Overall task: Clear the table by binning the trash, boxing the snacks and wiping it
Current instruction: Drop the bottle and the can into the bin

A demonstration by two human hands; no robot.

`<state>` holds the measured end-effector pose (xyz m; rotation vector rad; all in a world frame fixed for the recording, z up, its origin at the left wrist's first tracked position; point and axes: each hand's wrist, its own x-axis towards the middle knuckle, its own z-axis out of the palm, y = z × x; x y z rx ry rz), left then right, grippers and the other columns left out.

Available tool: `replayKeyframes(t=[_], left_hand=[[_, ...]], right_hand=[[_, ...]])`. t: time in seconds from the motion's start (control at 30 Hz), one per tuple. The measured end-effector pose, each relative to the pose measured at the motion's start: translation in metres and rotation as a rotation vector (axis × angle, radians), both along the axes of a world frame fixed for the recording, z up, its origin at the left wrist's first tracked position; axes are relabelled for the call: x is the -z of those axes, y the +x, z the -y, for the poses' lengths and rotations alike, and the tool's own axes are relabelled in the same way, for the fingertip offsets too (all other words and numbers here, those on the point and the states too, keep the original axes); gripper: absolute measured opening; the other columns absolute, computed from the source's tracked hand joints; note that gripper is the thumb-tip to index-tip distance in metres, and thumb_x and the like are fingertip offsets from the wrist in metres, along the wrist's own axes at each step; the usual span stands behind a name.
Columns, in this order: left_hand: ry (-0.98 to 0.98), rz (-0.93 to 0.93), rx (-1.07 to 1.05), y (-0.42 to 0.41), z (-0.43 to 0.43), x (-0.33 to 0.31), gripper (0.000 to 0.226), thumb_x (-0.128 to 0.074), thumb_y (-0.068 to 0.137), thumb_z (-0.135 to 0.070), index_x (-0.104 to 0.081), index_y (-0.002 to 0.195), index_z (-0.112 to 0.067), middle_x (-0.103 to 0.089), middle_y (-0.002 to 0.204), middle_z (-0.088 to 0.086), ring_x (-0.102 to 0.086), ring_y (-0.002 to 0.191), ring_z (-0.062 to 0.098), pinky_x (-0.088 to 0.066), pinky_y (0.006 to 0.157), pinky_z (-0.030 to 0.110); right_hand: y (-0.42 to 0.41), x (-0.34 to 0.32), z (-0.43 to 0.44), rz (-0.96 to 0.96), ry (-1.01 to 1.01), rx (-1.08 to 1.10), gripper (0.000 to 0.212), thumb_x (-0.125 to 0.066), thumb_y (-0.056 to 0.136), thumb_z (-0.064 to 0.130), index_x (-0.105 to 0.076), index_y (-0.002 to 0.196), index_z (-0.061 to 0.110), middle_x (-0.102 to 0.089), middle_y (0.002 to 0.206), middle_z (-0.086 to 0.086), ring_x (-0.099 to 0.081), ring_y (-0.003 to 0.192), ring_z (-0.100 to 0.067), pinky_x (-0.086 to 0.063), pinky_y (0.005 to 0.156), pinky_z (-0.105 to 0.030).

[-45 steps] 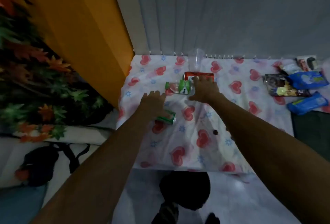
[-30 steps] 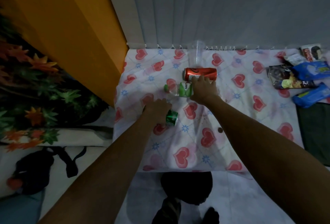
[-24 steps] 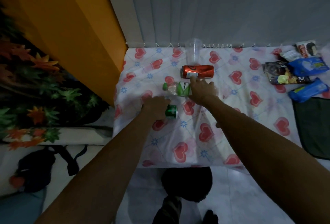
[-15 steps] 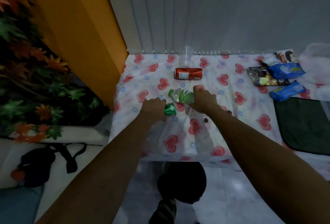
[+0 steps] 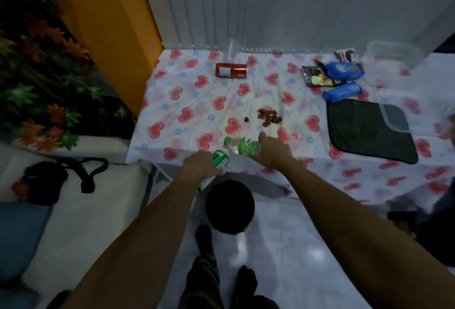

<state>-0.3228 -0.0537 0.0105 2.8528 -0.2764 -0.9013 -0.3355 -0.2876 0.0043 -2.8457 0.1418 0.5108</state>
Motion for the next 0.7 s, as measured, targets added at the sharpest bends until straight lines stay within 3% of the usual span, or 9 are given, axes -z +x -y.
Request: replayKeyframes(t=[0.13, 0.27, 0.37, 0.43, 0.57, 0.7], left_hand=[[-0.033, -0.047, -0.032, -0.035, 0.011, 0.013, 0.074, -0.067, 0.084, -0.061, -0.055, 0.132, -0.006, -0.062, 0.13, 0.016, -0.061, 0.116, 0.033, -0.049, 0.092, 0.038], [-0.005, -0.08, -0.027, -0.05, 0.019, 0.039, 0.077, -0.063, 0.083, -0.068, -0.06, 0.124, -0.003, -0.064, 0.126, 0.018, -0.061, 0.115, 0.034, -0.05, 0.099, 0.042], [-0.003, -0.126, -0.102, -0.07, 0.023, 0.069, 0.085, -0.062, 0.085, -0.067, -0.049, 0.14, -0.004, -0.051, 0.143, 0.018, -0.05, 0.132, 0.035, -0.044, 0.105, 0.043], [-0.045, -0.213, -0.168, -0.089, 0.02, 0.096, 0.085, -0.062, 0.087, -0.063, -0.046, 0.144, -0.004, -0.05, 0.145, 0.019, -0.053, 0.129, 0.035, -0.046, 0.102, 0.042], [-0.109, -0.381, -0.308, -0.116, 0.015, 0.164, 0.083, -0.066, 0.086, -0.06, -0.053, 0.134, 0.006, -0.061, 0.129, 0.027, -0.062, 0.113, 0.039, -0.052, 0.085, 0.041], [-0.183, -0.438, -0.451, -0.12, 0.018, 0.219, 0.08, -0.068, 0.085, -0.059, -0.055, 0.135, 0.001, -0.064, 0.126, 0.021, -0.065, 0.109, 0.033, -0.049, 0.078, 0.03]], right_hand=[[-0.041, 0.017, 0.008, -0.035, 0.065, 0.037, 0.072, -0.064, 0.079, 0.059, -0.038, 0.128, 0.012, -0.062, 0.116, -0.017, -0.062, 0.105, -0.039, -0.051, 0.086, -0.051], [-0.076, 0.038, 0.007, -0.057, 0.119, 0.09, 0.074, -0.064, 0.08, 0.056, -0.038, 0.132, 0.012, -0.062, 0.119, -0.017, -0.063, 0.104, -0.039, -0.052, 0.086, -0.054], [-0.107, 0.075, 0.004, -0.079, 0.126, 0.127, 0.076, -0.066, 0.08, 0.054, -0.038, 0.138, 0.013, -0.065, 0.12, -0.015, -0.065, 0.102, -0.038, -0.056, 0.082, -0.051], [-0.129, 0.103, -0.002, -0.161, 0.142, 0.172, 0.078, -0.067, 0.083, 0.053, -0.036, 0.14, 0.01, -0.063, 0.123, -0.017, -0.065, 0.105, -0.038, -0.056, 0.082, -0.047], [-0.156, 0.166, -0.021, -0.449, 0.215, 0.364, 0.078, -0.068, 0.084, 0.057, -0.04, 0.136, 0.006, -0.056, 0.13, -0.017, -0.059, 0.116, -0.037, -0.05, 0.09, -0.042], [-0.162, 0.223, -0.04, -0.581, 0.425, 0.54, 0.069, -0.073, 0.079, 0.052, -0.057, 0.124, 0.002, -0.066, 0.118, -0.018, -0.065, 0.096, -0.029, -0.055, 0.072, -0.036]])
